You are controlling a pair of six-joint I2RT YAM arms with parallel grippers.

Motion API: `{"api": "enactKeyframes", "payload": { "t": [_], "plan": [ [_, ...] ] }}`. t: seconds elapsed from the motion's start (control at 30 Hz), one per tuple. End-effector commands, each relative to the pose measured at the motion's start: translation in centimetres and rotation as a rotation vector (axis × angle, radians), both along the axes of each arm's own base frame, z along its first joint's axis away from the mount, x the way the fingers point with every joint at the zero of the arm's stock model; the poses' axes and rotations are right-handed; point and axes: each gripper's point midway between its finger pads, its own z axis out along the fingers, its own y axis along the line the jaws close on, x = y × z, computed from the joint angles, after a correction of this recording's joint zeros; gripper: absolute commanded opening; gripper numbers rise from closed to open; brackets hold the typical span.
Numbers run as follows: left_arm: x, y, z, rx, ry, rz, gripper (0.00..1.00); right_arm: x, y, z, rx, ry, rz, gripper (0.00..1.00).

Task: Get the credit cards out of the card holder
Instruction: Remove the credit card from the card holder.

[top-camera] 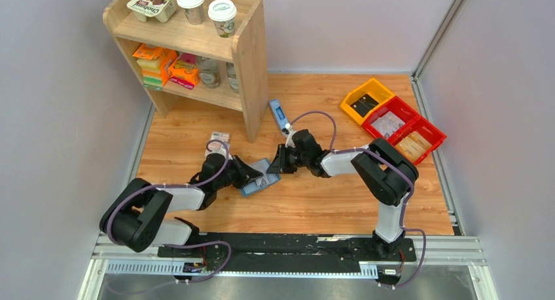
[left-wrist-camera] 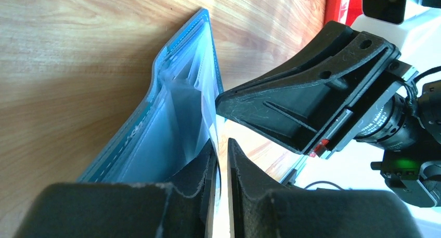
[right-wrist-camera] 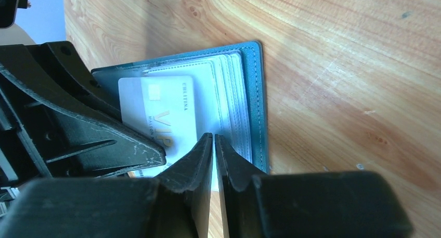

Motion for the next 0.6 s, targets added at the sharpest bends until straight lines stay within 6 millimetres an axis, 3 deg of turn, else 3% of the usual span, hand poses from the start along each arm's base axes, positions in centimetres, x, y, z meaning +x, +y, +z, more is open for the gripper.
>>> {"api": "enactKeyframes", "payload": {
  "t": [0.0, 0.23, 0.57],
  "plan": [
    [0.2, -0.5, 3.4, -0.055, -0.08, -0.019, 0.17, -2.7, -6.0, -8.8, -0.324, 0.149, -0.069, 0.17],
    [-0.6, 0.9, 2.8, 0.022, -0.059, 0.003, 0.05, -2.5, -5.8, -8.6, -0.319, 0.144, -0.071, 0.17],
    [-1.9, 3.8, 2.6, 0.153, -0.055, 0.061, 0.0, -1.8, -4.9, -7.3, -0.277, 0.121, -0.066, 0.18]
  ]
}}
